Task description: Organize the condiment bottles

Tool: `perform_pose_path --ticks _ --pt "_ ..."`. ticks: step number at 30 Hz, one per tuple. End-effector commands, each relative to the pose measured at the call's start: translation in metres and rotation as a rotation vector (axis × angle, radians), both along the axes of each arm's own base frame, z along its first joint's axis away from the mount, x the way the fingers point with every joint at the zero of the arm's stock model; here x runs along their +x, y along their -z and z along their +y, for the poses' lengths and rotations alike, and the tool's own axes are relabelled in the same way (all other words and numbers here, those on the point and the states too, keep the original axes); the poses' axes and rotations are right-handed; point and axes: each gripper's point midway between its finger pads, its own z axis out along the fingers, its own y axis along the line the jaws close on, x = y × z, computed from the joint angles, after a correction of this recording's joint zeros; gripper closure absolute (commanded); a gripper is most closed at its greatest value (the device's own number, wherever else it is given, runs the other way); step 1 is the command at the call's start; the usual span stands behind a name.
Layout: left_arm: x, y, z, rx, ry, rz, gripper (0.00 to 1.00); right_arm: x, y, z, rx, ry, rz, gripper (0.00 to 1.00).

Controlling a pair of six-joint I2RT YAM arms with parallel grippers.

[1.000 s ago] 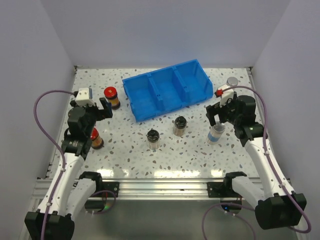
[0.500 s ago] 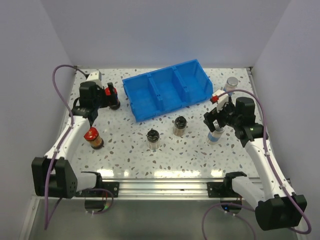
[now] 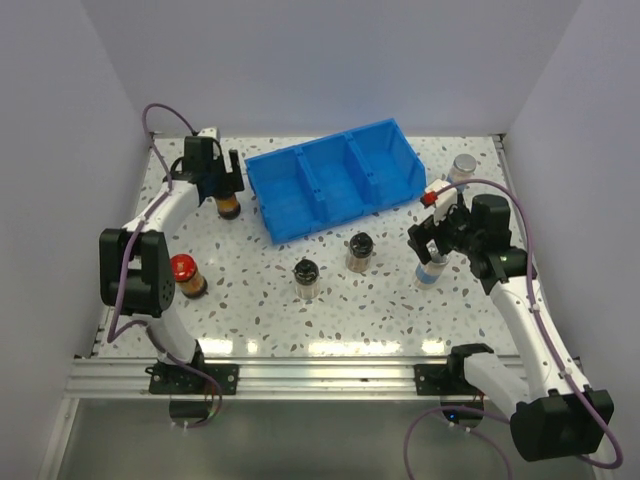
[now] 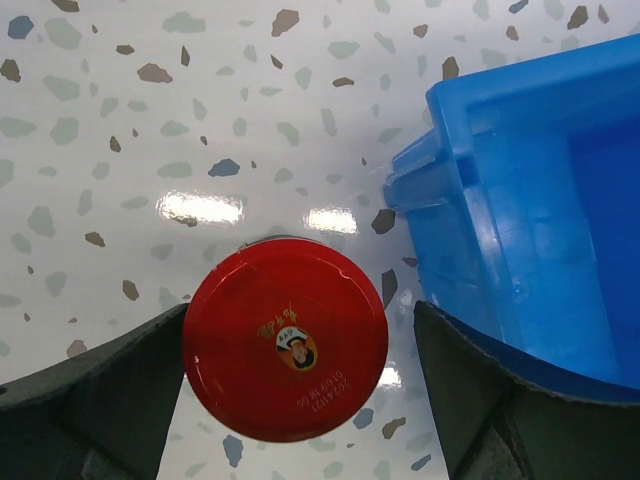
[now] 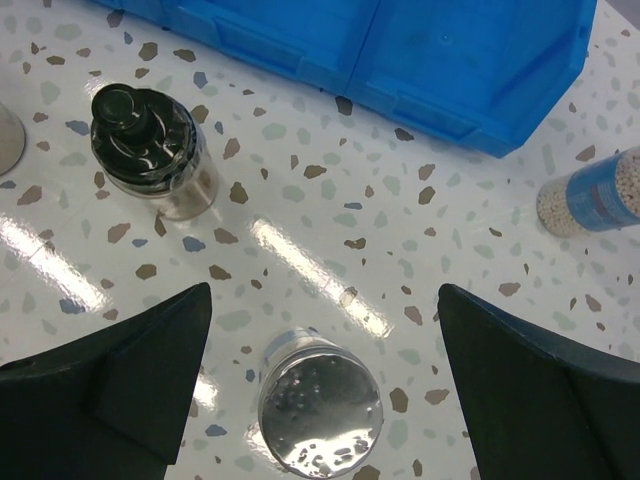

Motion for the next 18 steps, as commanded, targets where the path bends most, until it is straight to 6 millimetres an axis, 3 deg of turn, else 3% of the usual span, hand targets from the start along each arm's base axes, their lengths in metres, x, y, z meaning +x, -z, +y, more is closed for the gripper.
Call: perform_pose_path --ticks 1,6,9,12,13,15,16,18 --pt "0.01 -0.006 0.007 0.036 0.001 0.014 0.08 0.002 -0.009 -0.002 -0.013 0.001 -0.044 0.01" --pt "0.008 0.002 0.013 0.067 -0.008 0.038 0.14 0.003 -0.011 -0.003 -0.018 0.006 -0.054 0.01" --pt "0.006 0.004 0.013 0.075 -0.006 0.042 0.23 0.002 -0.011 -0.004 -0.022 0.009 -0.055 0.01" --pt "0.007 0.006 0.013 0.079 0.004 0.045 0.44 0.003 -0.011 -0.005 -0.026 0.014 -0.057 0.01" --pt "0.007 0.003 0.013 0.08 0.007 0.038 0.67 0.004 -0.012 -0.006 -0.03 0.02 -0.063 0.01" --pt "0.008 -0.008 0.015 0.09 0.007 0.012 0.86 0.004 -0.01 -0.008 -0.037 0.026 -0.061 0.01" --pt "0.007 -0.026 0.017 0.097 -0.001 -0.032 0.97 0.004 -0.01 -0.009 -0.04 0.028 -0.062 0.01" --pt "0.006 -0.047 0.022 0.117 -0.021 -0.095 1.0 0.004 -0.01 -0.009 -0.041 0.031 -0.067 0.01"
